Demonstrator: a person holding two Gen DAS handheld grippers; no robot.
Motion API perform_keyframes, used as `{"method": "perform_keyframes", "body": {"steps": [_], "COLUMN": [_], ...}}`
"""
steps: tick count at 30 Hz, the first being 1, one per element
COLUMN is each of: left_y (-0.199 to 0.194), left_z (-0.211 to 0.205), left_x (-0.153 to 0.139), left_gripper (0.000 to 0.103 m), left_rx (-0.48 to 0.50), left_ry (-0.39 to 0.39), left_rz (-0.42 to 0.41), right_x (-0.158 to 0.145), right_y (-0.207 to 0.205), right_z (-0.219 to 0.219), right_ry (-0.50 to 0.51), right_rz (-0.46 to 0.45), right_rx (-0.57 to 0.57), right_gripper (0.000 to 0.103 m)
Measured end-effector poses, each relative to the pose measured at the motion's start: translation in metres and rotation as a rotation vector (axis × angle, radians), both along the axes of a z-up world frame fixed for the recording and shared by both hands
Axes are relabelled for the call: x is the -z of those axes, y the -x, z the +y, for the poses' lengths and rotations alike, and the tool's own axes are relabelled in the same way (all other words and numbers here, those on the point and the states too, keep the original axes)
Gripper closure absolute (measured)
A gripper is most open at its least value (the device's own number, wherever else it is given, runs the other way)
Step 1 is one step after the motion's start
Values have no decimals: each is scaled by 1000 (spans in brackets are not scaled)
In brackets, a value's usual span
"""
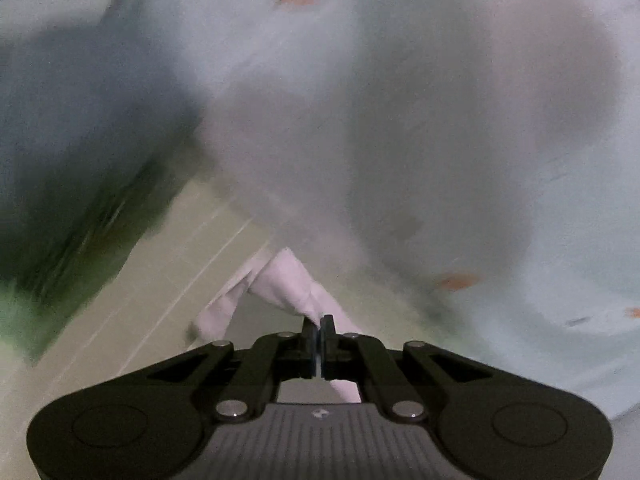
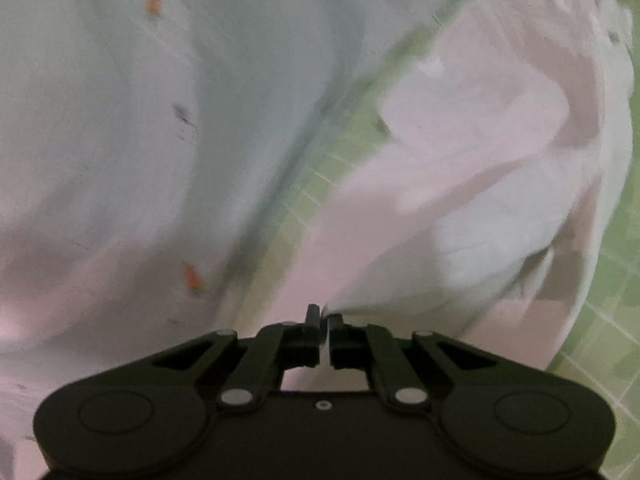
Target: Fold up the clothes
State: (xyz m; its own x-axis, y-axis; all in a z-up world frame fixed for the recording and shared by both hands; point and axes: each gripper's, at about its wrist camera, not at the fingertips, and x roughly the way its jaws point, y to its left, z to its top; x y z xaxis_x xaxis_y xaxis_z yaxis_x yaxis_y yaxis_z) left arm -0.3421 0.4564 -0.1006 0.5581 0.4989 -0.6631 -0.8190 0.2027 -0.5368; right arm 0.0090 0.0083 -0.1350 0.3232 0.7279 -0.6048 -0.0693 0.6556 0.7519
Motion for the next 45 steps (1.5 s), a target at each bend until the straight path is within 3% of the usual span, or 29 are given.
{"method": "perform_keyframes", "body": {"steps": [2,5,10,13,15,16,17,19,21,22,23,26,28,31,33,38,42,45], "left_y": [5,10,-6,-22,-35,-42,-44,-48,-36,-20,-12,7,14,11,13,44,57,61], "left_z": [7,10,31,45,47,48,46,40,25,10,2,-16,-19,-32,-44,-54,-51,-45], "left_x": [36,51,22,-3,2,8,18,42,58,61,65,75,78,71,68,81,80,79], "left_gripper": [102,102,102,101,93,84,78,64,55,44,41,38,38,36,22,19,19,20], "left_rx": [-31,-64,-46,-18,-9,-4,6,3,-6,-21,-38,-57,-50,-7,-5,-101,-148,-171], "left_ry": [137,185,93,-16,-18,-7,33,149,187,192,197,199,188,158,164,268,289,300], "left_rz": [-20,-41,-108,-162,-84,-28,42,174,209,220,231,250,267,387,506,455,336,260], "right_x": [19,22,-12,-31,-25,-17,-6,13,22,24,25,31,36,37,37,30,25,23], "right_y": [0,-7,-31,-38,-40,-41,-41,-31,-14,-5,3,22,32,47,53,46,38,36], "right_z": [5,14,35,45,52,59,67,73,70,67,65,65,66,61,56,39,23,21], "right_ry": [28,48,5,-17,45,102,195,349,413,436,461,580,672,733,745,666,584,589], "right_rz": [62,42,-94,-198,-204,-199,-180,-152,-174,-193,-218,-279,-312,-348,-348,-272,-181,-151], "right_rx": [0,10,18,14,3,-27,-78,-148,-201,-221,-243,-329,-379,-435,-445,-344,-218,-163], "right_gripper": [96,100,100,100,95,77,52,49,45,37,31,22,22,21,21,21,22,26]}}
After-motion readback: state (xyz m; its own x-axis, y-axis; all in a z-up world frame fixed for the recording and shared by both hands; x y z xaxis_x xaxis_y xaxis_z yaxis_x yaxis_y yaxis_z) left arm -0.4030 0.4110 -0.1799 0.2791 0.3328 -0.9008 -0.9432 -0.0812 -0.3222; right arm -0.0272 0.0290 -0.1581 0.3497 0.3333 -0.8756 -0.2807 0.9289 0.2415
